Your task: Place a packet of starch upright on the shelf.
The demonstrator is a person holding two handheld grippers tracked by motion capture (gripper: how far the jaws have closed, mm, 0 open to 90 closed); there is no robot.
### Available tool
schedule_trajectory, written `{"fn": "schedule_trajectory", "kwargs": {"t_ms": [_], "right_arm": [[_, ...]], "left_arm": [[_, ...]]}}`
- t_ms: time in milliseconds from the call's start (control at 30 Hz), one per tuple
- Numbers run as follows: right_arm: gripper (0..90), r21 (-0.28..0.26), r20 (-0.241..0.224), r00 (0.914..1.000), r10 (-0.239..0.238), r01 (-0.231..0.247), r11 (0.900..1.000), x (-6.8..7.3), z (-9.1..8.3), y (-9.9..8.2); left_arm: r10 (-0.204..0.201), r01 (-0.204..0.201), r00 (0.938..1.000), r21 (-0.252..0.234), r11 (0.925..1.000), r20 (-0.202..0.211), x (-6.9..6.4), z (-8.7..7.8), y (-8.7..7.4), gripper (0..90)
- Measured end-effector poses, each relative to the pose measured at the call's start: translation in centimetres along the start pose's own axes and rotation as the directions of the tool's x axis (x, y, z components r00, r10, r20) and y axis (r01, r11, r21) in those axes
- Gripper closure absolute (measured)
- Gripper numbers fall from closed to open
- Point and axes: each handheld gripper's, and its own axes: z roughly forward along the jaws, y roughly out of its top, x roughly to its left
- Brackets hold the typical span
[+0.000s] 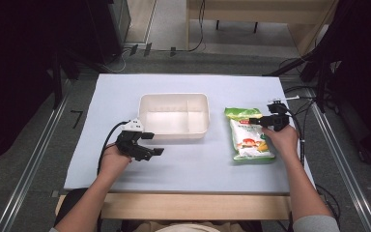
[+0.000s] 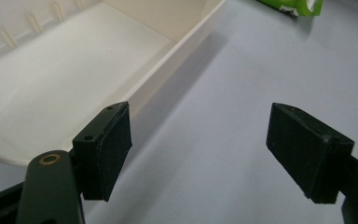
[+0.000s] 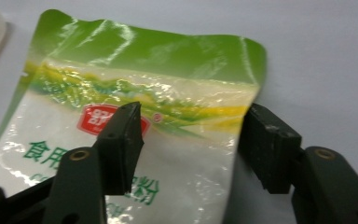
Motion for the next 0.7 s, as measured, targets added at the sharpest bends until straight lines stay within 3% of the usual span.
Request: {"fn": "schedule_trajectory", "kwargs": {"t_ms": [67,167,367,533,700], "right_arm": [[44.8,0.004,-0.017,0.9998,0.007,-0.007,1.0000,0.2,0.1,0.0],[49.4,0.005,0.004,0.9999,-0.010,0.010,0.9999,0.7,0.2,-0.1],[76.4,0.018,0.013,0.9995,-0.030,0.030,0.9994,1.1,0.4,-0.2],[84.3,0.024,0.023,0.9995,-0.023,0.023,0.9995,1.3,0.5,-0.2],[88.9,0.031,-0.001,1.0000,0.005,-0.005,0.9995,1.3,0.2,0.0]], "left_arm": [[-0.005,0.005,1.0000,-0.011,0.9999,0.004,0.0,0.0,0.0,22.8],[-0.008,0.008,1.0000,-0.016,0.9998,0.005,0.0,0.0,0.0,22.8],[-0.002,0.002,1.0000,-0.010,0.9999,0.004,0.0,0.0,0.0,22.7],[-0.003,0.003,1.0000,-0.014,0.9999,0.006,0.0,0.0,0.0,22.7],[-0.001,0.001,1.0000,-0.011,0.9999,0.002,0.0,-0.1,0.0,22.7]]}}
